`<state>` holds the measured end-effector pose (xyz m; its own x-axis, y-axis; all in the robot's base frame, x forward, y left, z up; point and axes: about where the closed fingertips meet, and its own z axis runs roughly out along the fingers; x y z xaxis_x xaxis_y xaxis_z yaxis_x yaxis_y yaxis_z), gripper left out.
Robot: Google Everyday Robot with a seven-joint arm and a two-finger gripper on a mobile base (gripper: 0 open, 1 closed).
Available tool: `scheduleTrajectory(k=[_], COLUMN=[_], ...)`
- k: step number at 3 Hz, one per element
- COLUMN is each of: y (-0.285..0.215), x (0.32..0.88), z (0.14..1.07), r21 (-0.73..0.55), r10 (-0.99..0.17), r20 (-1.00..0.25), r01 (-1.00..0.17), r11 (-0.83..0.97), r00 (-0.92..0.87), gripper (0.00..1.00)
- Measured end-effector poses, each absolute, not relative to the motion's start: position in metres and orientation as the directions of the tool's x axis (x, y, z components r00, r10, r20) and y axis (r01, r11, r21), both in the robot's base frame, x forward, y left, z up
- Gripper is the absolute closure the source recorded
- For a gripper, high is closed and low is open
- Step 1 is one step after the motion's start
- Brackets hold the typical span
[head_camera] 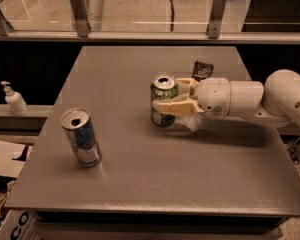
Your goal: Place green can upright
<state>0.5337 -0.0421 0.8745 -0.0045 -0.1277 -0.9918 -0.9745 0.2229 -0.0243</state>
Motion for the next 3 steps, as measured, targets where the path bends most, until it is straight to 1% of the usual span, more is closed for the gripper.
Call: scheduleTrajectory(k=[1,2,3], y=[-0.0442,-0.0479,-0.0534], x=[0.5330,0.5319,0.5351], z=[0.8730,0.8707,0.8772], r21=[-0.008,0.022,0.027], r10=[-0.114,-0.082,-0.054], r20=[-0.993,-0.996,-0.998], r01=[-0.974,-0.972,-0.973], r11=[0.226,0.233,0.229], r00=[-0.018,-0.042,-0.041], gripper=[0.13,0.00,0.00])
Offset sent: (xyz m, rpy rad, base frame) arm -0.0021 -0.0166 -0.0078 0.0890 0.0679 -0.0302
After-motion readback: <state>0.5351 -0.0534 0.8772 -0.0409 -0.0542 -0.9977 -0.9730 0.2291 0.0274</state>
